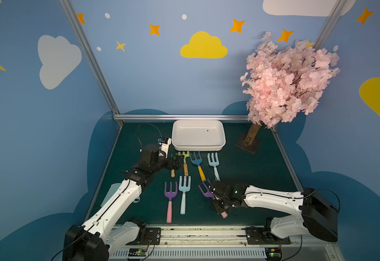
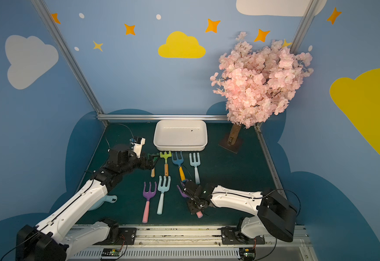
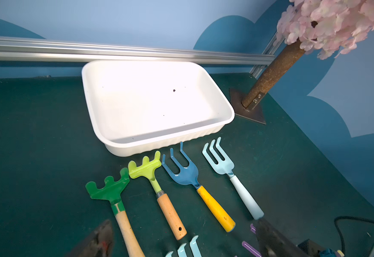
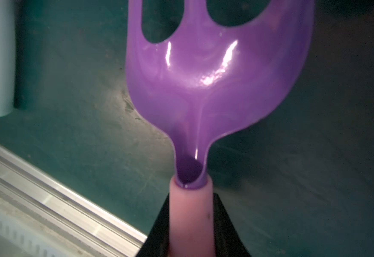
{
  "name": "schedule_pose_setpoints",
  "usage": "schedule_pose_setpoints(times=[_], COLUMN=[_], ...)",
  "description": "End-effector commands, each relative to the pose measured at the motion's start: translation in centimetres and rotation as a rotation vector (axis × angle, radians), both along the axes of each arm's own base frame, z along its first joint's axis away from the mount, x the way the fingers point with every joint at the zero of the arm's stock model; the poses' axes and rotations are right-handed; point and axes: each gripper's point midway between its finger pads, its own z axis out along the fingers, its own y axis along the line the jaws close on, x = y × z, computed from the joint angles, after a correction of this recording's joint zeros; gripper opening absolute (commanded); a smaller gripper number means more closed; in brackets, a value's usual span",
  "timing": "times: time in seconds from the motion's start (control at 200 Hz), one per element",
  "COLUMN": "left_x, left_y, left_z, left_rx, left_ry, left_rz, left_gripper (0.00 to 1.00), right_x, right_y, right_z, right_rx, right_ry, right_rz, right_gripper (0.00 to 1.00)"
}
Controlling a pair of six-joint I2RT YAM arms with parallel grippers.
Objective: Take the hand rake out of the storage box
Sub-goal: Pick up the rake from the storage box, then place the rake at the center of the board.
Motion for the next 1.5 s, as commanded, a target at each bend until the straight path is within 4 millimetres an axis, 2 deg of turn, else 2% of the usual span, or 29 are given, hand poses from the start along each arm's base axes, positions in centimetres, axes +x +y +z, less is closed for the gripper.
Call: schedule_pose_setpoints(times=[0.0, 0.22, 0.44, 0.611, 0.711, 0.861, 0.971, 1.071, 1.121, 1.231, 1.407, 1.492], left_x=[0.5, 0.3, 0.1, 0.0, 0.0, 0.1, 0.1, 0.2, 0.2, 0.2, 0.1, 0.1], left_y=[1.0, 1.6, 2.5, 2.9, 3.0, 2.9, 2.8, 2.7, 2.7, 2.6, 2.7, 2.7], left_z=[-0.6, -1.6, -1.9, -2.3, -2.5, -2.5, -2.6, -2.7, -2.7, -2.8, -2.9, -3.0], left_rx=[0.013, 0.030, 0.043, 0.047, 0.045, 0.038, 0.033, 0.029, 0.027, 0.025, 0.030, 0.029], left_ry=[0.008, 0.032, 0.029, 0.031, 0.035, 0.034, 0.039, 0.044, 0.045, 0.049, 0.047, 0.045], left_rz=[0.058, 0.078, 0.098, 0.108, 0.107, 0.101, 0.098, 0.094, 0.093, 0.089, 0.092, 0.093], left_gripper=[1.00, 1.00, 1.00, 1.00, 1.00, 1.00, 1.00, 1.00, 1.00, 1.00, 1.00, 1.00], right_x=[0.2, 0.5, 1.0, 1.2, 1.3, 1.5, 1.9, 2.1, 2.1, 1.9, 1.4, 1.3], right_y=[2.4, 3.4, 6.4, 7.2, 6.8, 6.2, 5.6, 5.0, 5.0, 5.3, 6.4, 6.3], right_z=[0.3, -1.4, -2.0, -2.5, -2.7, -2.3, -1.9, -2.1, -2.3, -2.7, -2.4, -2.5], right_rx=[0.052, 0.008, 0.060, 0.079, 0.071, 0.053, 0.030, -0.011, -0.009, 0.026, 0.104, 0.114], right_ry=[0.027, 0.075, 0.109, 0.120, 0.113, 0.091, 0.057, 0.045, 0.048, 0.058, 0.047, 0.053], right_rz=[-0.038, -0.093, -0.083, -0.117, -0.143, -0.147, -0.139, -0.148, -0.156, -0.191, -0.239, -0.272], right_gripper=[0.00, 0.00, 0.02, 0.21, 0.40, 0.46, 0.44, 0.24, 0.19, 0.16, 0.16, 0.17])
